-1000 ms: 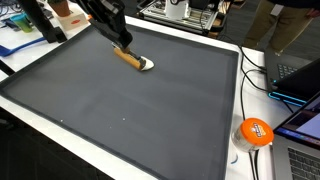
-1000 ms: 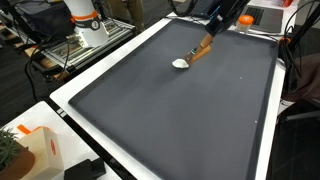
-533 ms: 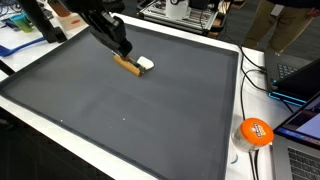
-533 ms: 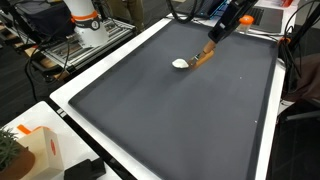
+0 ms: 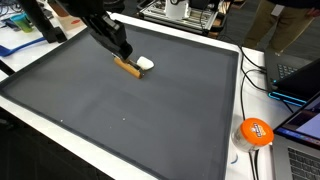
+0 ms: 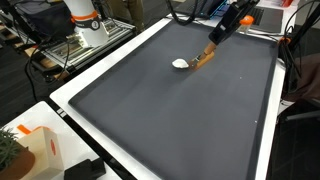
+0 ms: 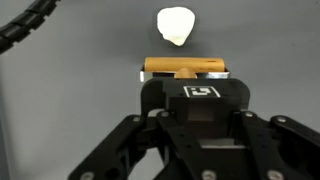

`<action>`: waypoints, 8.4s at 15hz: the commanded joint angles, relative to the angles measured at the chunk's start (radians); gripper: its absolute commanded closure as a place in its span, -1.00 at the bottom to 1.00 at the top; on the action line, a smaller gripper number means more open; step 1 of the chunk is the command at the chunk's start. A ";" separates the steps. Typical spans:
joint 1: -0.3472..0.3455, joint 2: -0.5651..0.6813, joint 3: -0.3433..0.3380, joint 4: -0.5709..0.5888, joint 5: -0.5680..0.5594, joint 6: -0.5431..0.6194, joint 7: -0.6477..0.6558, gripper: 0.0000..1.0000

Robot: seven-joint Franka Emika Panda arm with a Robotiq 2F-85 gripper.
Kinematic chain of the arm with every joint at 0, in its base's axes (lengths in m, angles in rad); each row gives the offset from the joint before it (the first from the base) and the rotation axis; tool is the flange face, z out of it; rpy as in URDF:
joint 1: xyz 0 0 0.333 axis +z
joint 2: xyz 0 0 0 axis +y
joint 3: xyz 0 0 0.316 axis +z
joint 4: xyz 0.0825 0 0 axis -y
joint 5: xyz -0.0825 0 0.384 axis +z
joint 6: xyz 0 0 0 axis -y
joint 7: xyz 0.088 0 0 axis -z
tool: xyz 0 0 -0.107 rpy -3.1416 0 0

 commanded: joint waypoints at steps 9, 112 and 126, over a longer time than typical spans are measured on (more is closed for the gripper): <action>-0.042 -0.057 0.010 0.011 0.059 -0.023 0.057 0.57; -0.044 -1.069 -0.008 -1.579 0.029 0.984 0.158 0.57; -0.047 -1.090 -0.005 -1.656 0.021 1.084 0.157 0.57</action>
